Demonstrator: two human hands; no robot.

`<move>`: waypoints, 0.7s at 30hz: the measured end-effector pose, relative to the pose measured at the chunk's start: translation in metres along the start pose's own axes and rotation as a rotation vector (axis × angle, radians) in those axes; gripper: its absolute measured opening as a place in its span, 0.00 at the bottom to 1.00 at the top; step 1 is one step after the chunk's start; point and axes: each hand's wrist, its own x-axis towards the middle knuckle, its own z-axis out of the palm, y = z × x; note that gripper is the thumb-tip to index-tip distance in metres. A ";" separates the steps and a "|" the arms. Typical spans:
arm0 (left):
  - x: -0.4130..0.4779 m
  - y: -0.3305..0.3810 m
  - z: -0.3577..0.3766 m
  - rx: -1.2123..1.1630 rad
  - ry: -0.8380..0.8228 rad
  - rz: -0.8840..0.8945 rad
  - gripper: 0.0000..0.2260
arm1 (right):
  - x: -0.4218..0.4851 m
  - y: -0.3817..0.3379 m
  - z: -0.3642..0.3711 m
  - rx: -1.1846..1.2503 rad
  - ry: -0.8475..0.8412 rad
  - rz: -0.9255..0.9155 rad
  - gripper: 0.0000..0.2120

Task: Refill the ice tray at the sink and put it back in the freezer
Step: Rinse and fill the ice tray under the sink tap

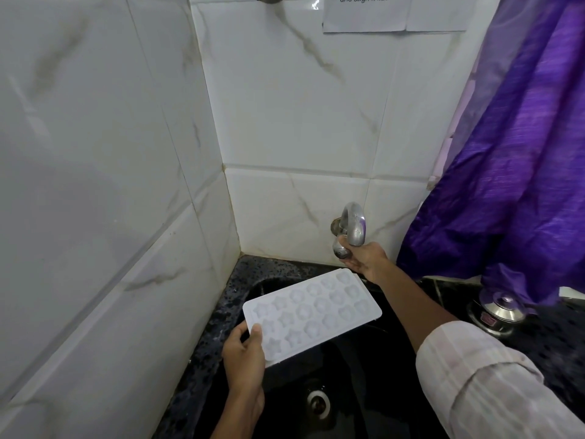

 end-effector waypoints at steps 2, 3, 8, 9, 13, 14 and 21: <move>0.001 0.000 0.001 0.007 -0.004 0.007 0.07 | 0.000 -0.001 0.000 -0.009 -0.001 -0.004 0.27; 0.001 0.000 0.001 0.007 -0.003 0.008 0.07 | -0.001 -0.001 0.001 -0.017 0.002 -0.008 0.27; 0.000 -0.001 0.001 -0.001 -0.013 0.006 0.07 | 0.001 -0.001 0.000 -0.068 0.027 -0.006 0.27; 0.000 -0.002 0.001 -0.002 -0.014 0.008 0.07 | 0.001 0.000 0.000 -0.079 0.028 -0.005 0.27; 0.000 -0.002 0.000 -0.001 -0.007 0.008 0.07 | 0.005 0.002 -0.001 -0.118 0.038 -0.008 0.23; 0.000 -0.002 0.000 0.000 -0.006 0.007 0.07 | 0.006 0.002 -0.001 -0.119 0.039 -0.008 0.22; -0.001 -0.004 0.001 0.008 -0.010 0.002 0.07 | 0.009 0.003 -0.002 -0.136 0.025 -0.021 0.20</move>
